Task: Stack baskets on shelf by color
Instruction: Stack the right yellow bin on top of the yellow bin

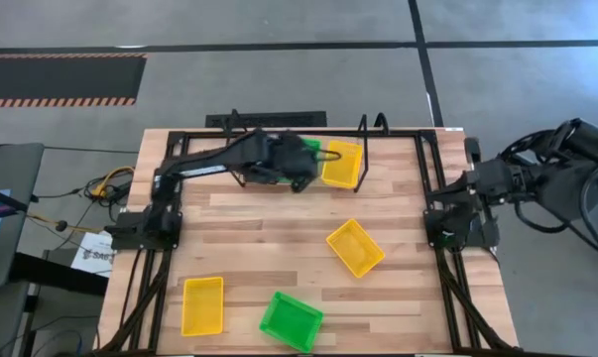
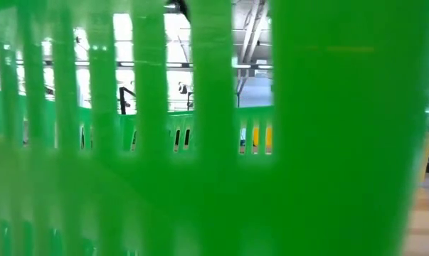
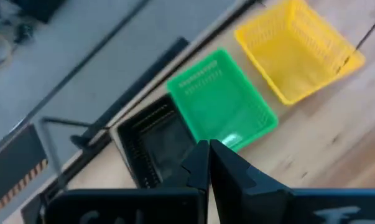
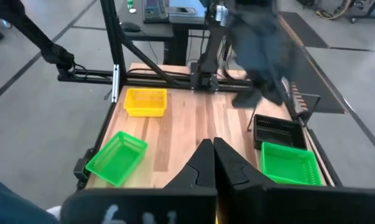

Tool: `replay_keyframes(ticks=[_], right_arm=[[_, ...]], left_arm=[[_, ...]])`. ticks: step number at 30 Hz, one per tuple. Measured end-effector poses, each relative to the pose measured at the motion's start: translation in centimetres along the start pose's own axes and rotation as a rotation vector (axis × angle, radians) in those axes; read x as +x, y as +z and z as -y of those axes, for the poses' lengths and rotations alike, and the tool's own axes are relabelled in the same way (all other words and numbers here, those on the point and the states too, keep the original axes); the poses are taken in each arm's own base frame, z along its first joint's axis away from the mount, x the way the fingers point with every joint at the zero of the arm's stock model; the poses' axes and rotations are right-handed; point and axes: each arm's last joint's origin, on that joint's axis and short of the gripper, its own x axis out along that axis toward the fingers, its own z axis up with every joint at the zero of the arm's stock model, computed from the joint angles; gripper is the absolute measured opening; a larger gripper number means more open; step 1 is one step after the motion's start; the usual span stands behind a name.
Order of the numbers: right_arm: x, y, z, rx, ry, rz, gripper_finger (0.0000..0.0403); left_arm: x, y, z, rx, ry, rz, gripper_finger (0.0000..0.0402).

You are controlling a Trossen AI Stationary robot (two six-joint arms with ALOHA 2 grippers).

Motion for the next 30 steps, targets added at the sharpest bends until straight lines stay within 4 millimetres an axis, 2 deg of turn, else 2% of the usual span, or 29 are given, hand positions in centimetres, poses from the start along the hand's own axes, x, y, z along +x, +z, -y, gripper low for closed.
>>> replay_keyframes(ticks=[7, 11, 13, 18, 24, 27, 30], right_arm=[[-1.6, -0.3, 1.9, 0.016, 0.058, 0.018, 0.0001], [-2.1, -0.9, 2.7, 0.037, 0.064, 0.016, 0.0001], [-2.0, -1.6, 2.9, 0.067, 0.055, 0.001, 0.0001], [-0.3, -4.5, 2.5, 0.172, -0.013, -0.095, 0.0001], [3.6, -8.8, 0.3, 0.388, -0.130, -0.264, 0.0001], [5.6, -10.4, -0.9, 0.496, -0.201, -0.337, 0.0000], [8.2, -11.2, -2.2, 0.572, -0.313, -0.383, 0.0002]], left_arm=[[-7.6, -2.9, -2.5, -0.087, -0.028, 0.218, 0.0000], [-10.5, -5.3, -4.6, -0.115, -0.084, 0.270, 0.0000], [-11.3, -6.8, -5.6, -0.149, -0.112, 0.274, 0.0000], [-10.9, -12.0, -7.4, -0.276, -0.161, 0.220, 0.0000], [-7.9, -18.3, -7.4, -0.349, -0.150, 0.062, 0.0000], [-6.3, -20.1, -7.1, -0.359, -0.120, 0.009, 0.0000], [-5.3, -20.9, -6.6, -0.337, -0.109, -0.043, 0.0000]])
